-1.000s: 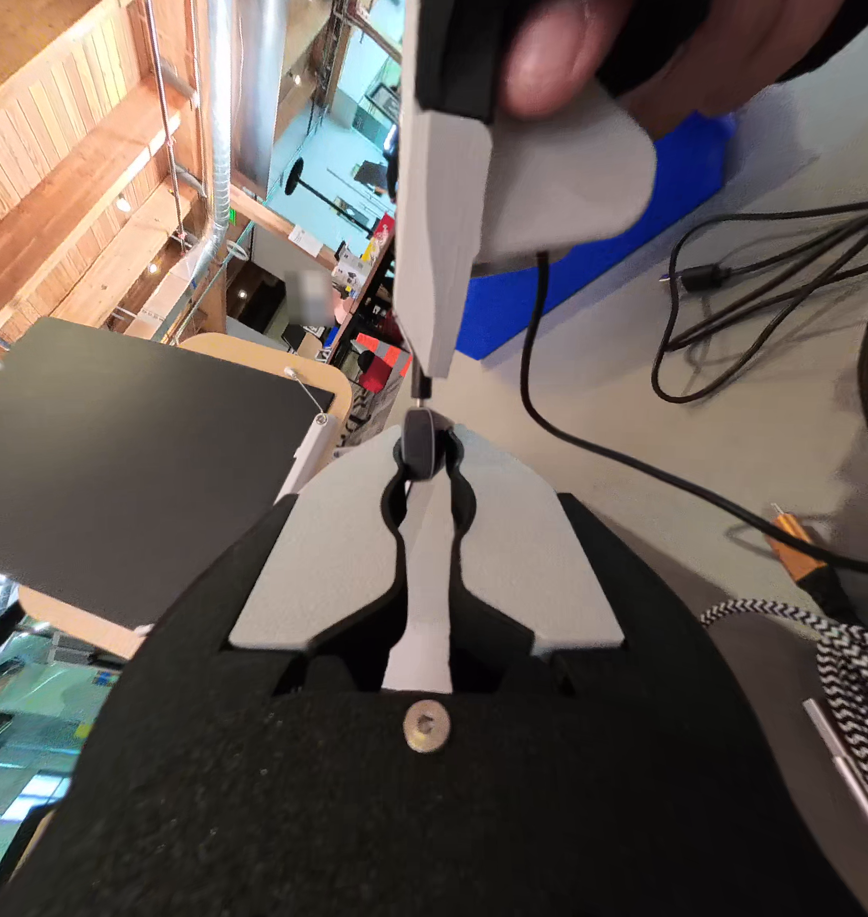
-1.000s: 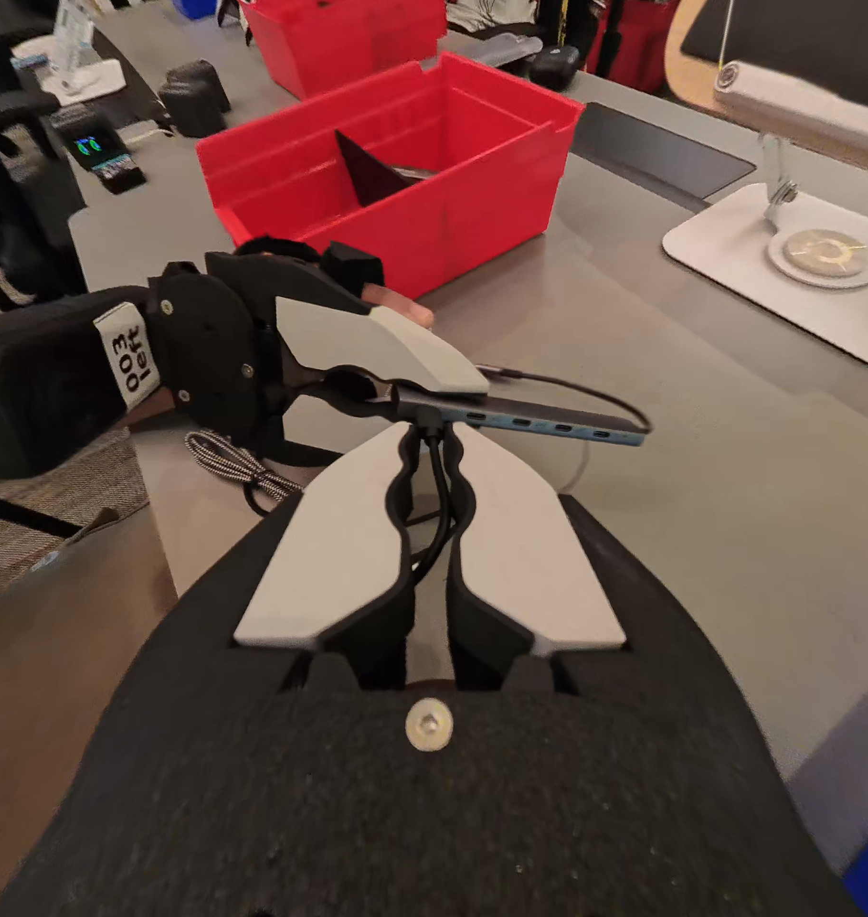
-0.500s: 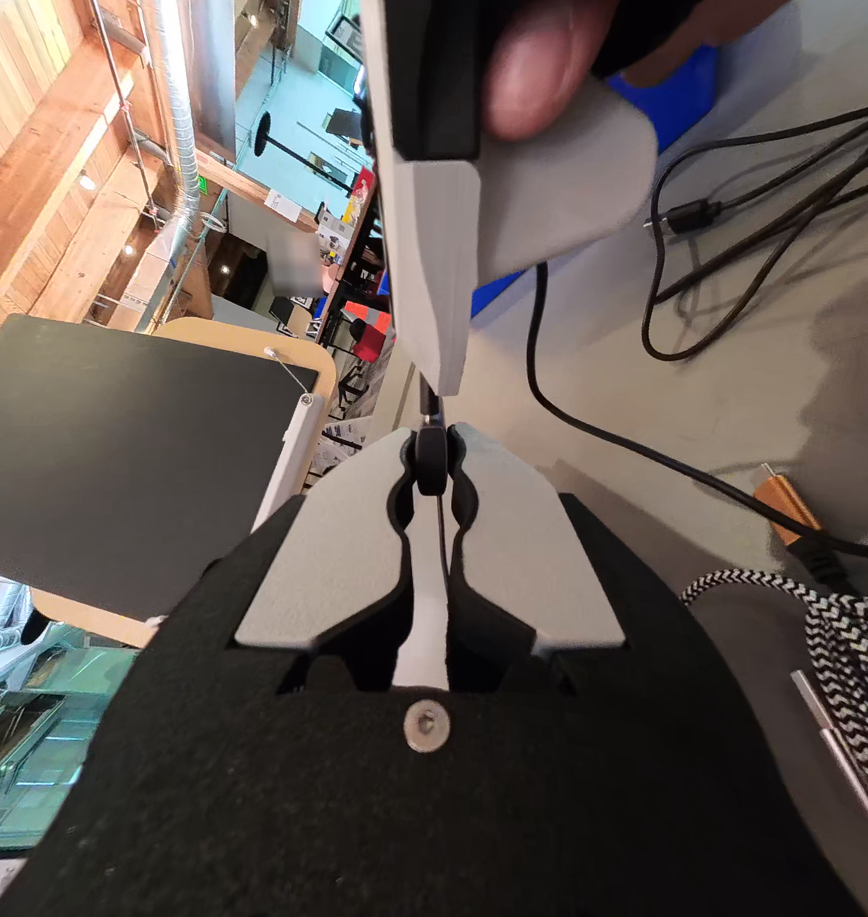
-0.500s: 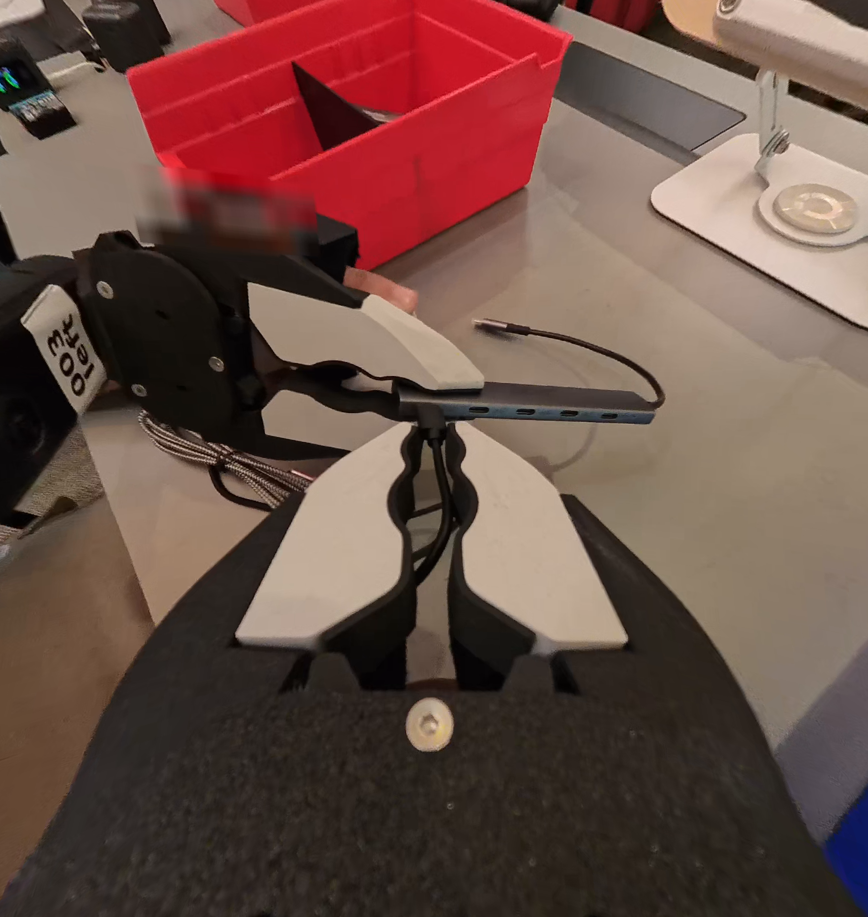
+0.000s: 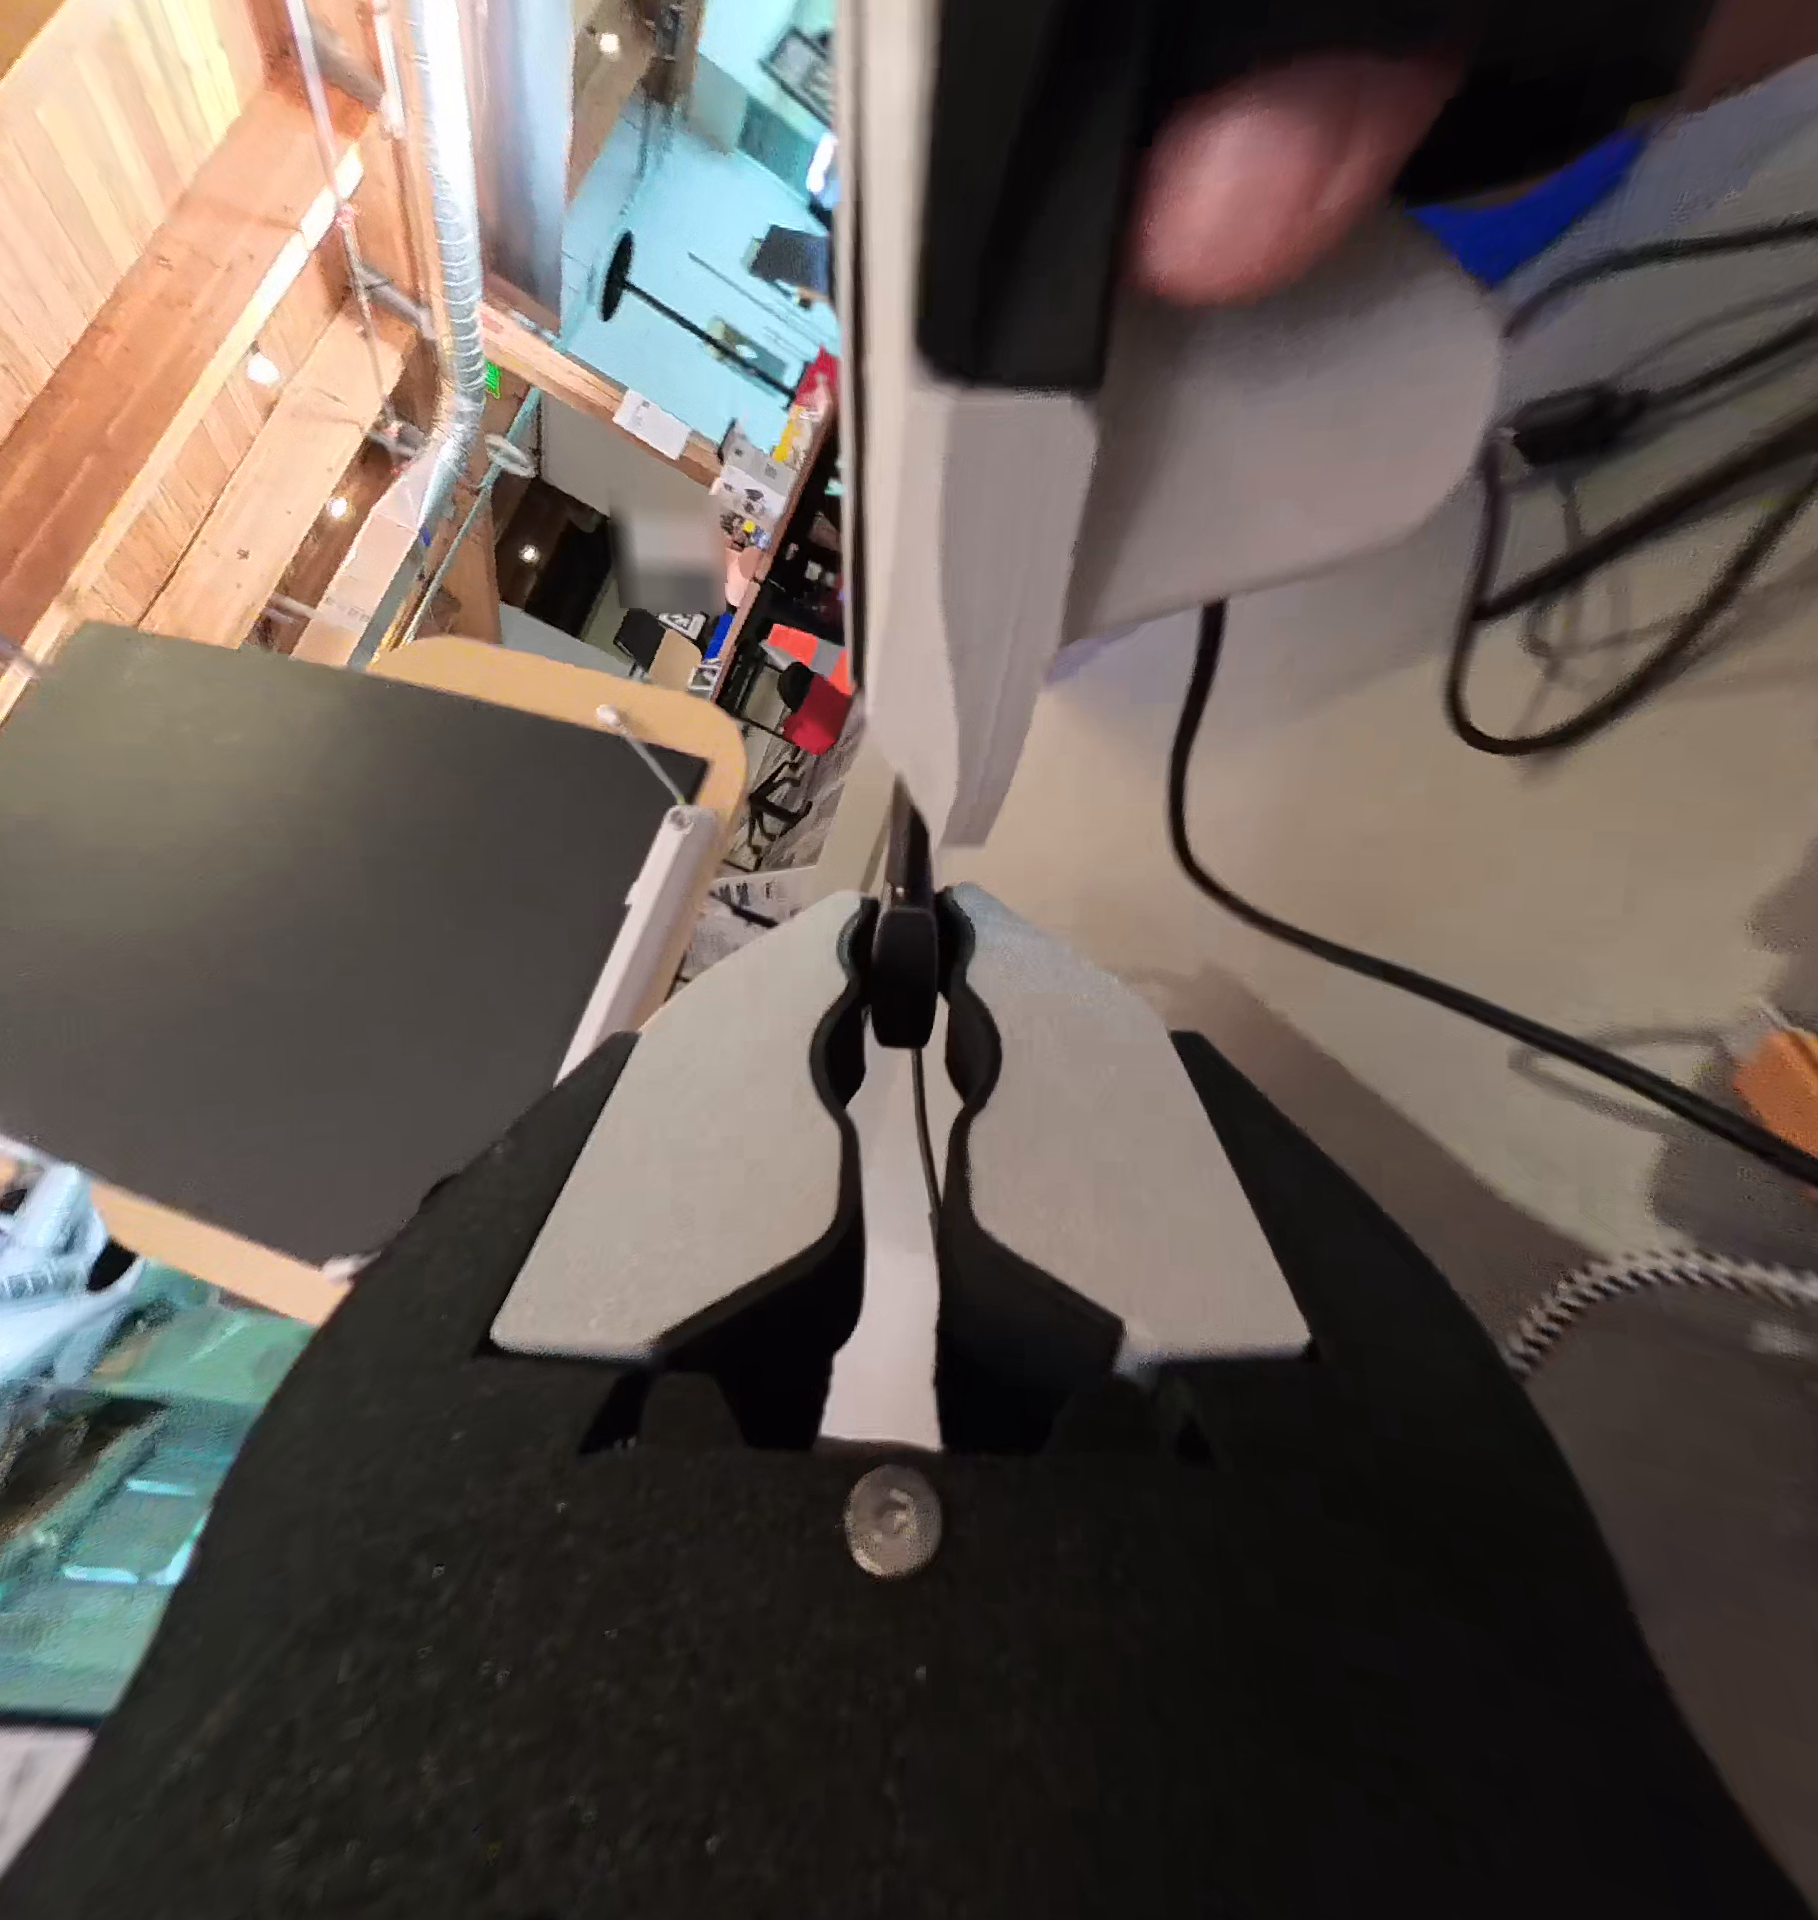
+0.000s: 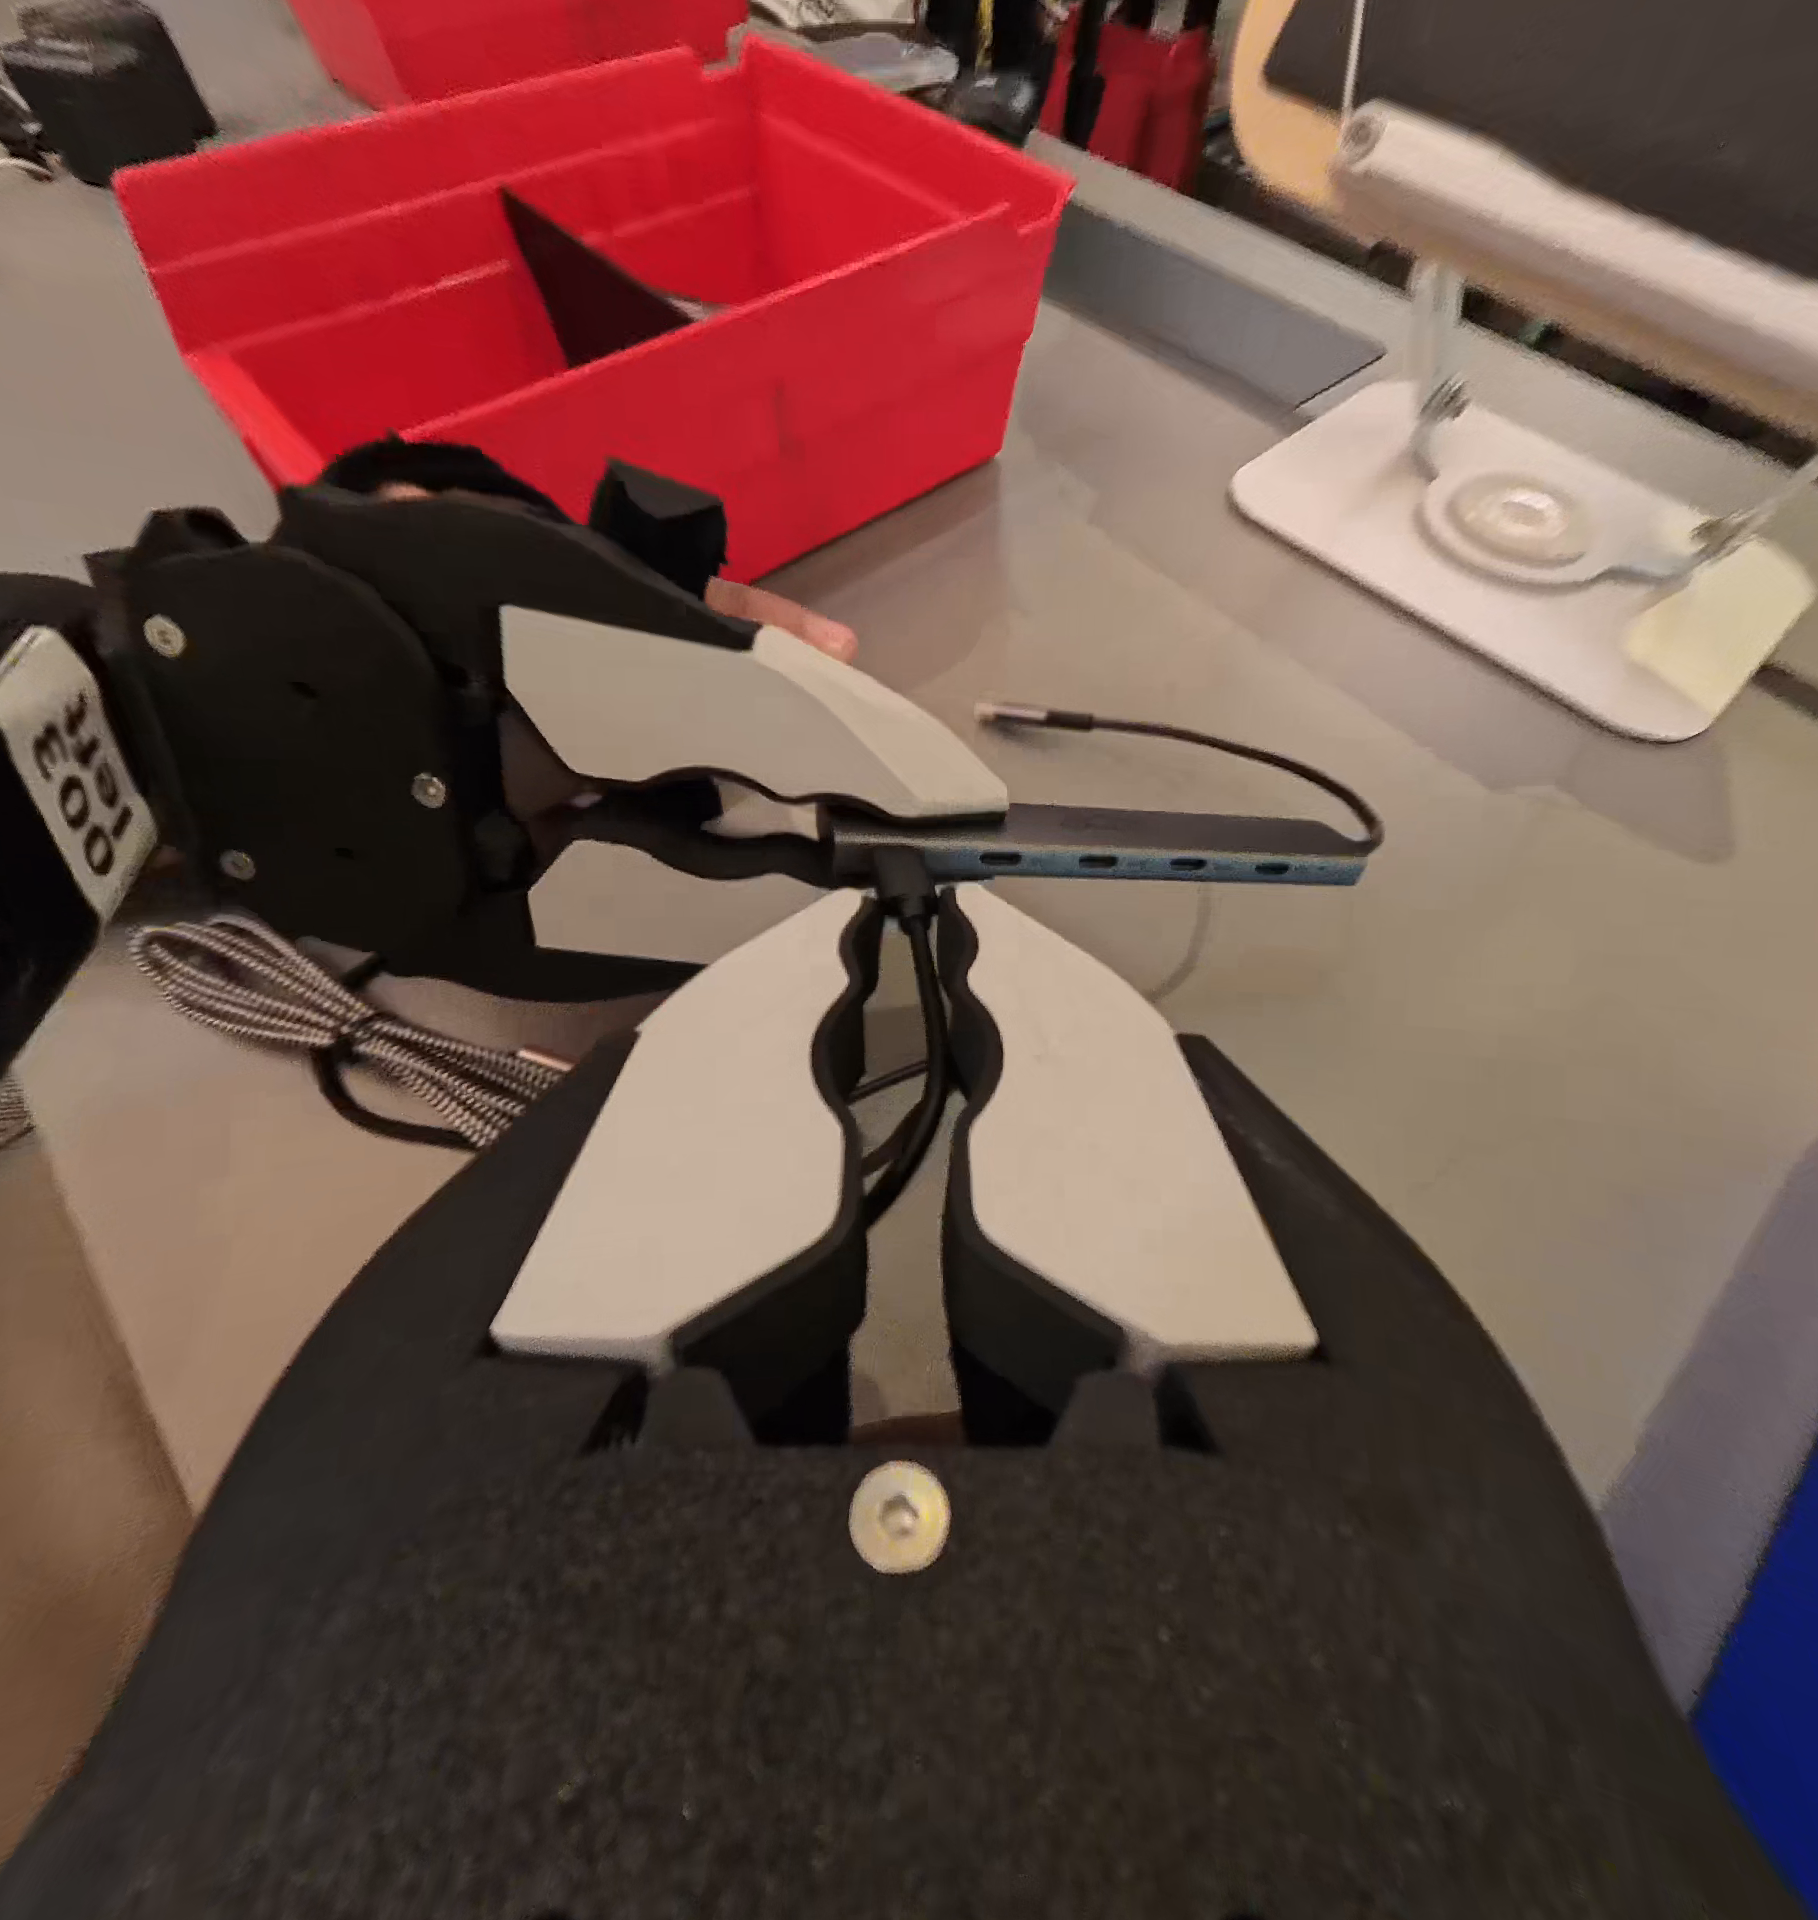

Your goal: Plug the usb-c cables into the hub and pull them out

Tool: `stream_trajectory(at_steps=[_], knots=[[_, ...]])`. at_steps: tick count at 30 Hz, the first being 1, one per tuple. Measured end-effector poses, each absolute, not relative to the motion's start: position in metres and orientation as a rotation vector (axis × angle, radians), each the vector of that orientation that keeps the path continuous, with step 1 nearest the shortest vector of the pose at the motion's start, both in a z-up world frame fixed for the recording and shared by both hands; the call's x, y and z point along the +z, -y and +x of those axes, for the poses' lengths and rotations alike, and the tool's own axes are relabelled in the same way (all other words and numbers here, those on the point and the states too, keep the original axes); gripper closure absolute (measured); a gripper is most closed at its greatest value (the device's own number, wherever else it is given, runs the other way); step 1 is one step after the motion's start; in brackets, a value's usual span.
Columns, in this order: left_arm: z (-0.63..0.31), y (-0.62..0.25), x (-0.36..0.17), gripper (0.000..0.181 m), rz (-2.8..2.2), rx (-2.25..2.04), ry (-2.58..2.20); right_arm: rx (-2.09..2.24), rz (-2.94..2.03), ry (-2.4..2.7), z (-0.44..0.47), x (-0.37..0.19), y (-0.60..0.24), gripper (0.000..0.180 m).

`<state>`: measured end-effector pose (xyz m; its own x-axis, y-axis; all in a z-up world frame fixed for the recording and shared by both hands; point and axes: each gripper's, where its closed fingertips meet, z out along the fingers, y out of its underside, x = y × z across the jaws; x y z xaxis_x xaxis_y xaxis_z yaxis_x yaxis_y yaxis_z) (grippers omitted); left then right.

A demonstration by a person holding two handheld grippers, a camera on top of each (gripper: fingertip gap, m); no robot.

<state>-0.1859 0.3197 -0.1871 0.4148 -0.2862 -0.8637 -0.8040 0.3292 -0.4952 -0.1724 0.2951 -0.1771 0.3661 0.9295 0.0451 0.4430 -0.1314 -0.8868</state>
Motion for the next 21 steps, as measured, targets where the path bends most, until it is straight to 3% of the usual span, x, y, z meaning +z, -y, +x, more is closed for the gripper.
stream_trajectory(at_steps=[3,6,12,21], knots=[[-0.210,-0.336,-0.178,0.171,-1.306,0.447,-1.003,0.659,-1.629,1.168,-0.165,-0.143,-0.291,0.156],[-0.229,-0.347,-0.171,0.171,-1.357,0.378,-0.864,0.804,-1.594,1.215,-0.158,-0.131,-0.262,0.166],[-0.230,-0.362,-0.175,0.171,-1.420,0.234,-0.761,0.869,-1.941,1.393,-0.151,-0.246,-0.207,0.157],[-0.230,-0.360,-0.180,0.172,-1.456,0.197,-0.807,0.650,-1.699,1.618,-0.197,-0.255,-0.180,0.144]])
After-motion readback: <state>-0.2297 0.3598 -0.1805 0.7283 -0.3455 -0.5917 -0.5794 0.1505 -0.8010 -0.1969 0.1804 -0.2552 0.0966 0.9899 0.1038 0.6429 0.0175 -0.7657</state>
